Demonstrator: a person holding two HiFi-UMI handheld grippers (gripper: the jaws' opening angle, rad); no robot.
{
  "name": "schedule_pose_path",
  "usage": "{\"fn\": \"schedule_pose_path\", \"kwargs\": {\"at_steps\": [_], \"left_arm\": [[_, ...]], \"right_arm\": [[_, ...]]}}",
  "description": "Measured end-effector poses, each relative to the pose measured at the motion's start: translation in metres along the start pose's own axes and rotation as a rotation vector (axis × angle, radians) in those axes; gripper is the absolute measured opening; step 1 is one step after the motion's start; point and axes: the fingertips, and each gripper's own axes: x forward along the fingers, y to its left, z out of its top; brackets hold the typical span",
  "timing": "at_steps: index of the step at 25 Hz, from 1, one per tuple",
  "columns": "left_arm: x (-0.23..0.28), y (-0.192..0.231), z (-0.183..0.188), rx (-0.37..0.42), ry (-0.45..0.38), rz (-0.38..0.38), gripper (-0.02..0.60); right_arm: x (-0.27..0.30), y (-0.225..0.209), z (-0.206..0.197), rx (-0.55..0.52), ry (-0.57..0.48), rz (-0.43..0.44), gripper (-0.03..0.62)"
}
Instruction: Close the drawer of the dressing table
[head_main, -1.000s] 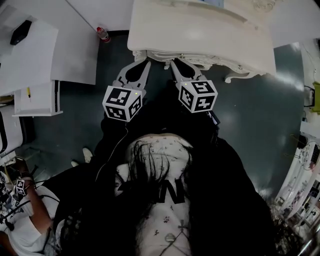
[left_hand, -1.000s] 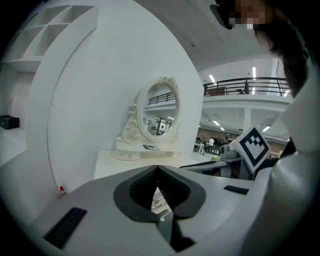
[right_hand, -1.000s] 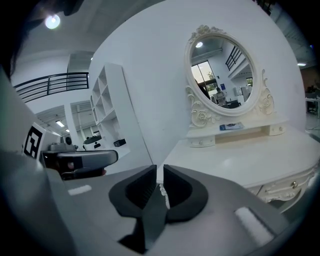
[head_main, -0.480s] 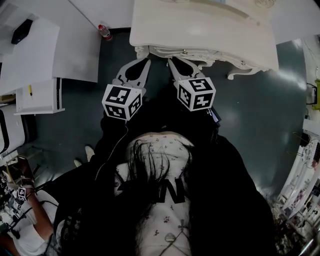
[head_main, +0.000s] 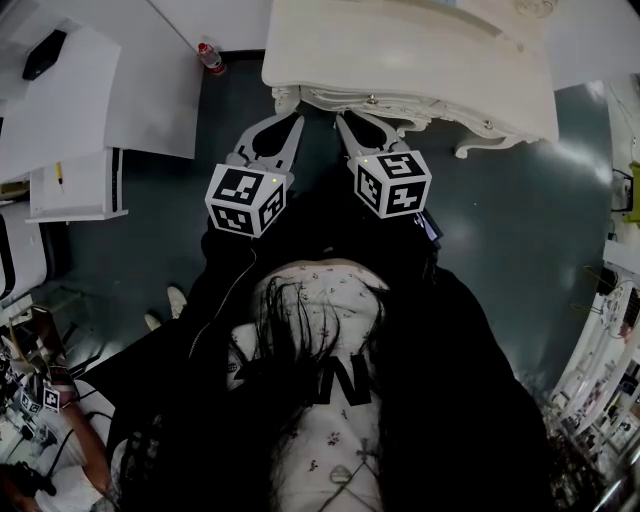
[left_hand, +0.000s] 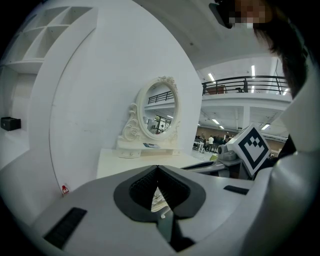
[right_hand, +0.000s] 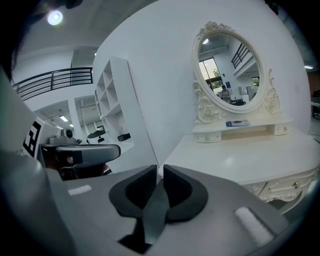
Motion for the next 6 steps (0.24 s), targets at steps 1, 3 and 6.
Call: {"fn": "schedule_pose_path", "kwargs": {"at_steps": [1, 3, 6], "left_arm": [[-0.0004, 0.0003, 0.0005, -0.001, 0.000, 0.001, 0.000], [-0.0007, 0.0009, 0.0016, -0.002, -0.001, 0.003, 0.000], [-0.0001, 0.0018, 0.0041, -0.003, -0.005, 0.006, 0.000]], "right_arm": [[0.0002, 0.0007, 0.0001, 0.000, 0.002, 0.001, 0.052], [0.0006, 0.0015, 0.0010, -0.002, 0.004, 0.003, 0.052], [0.0013, 0.0015, 0.0032, -0.005, 0.004, 0.005, 0.052]]}}
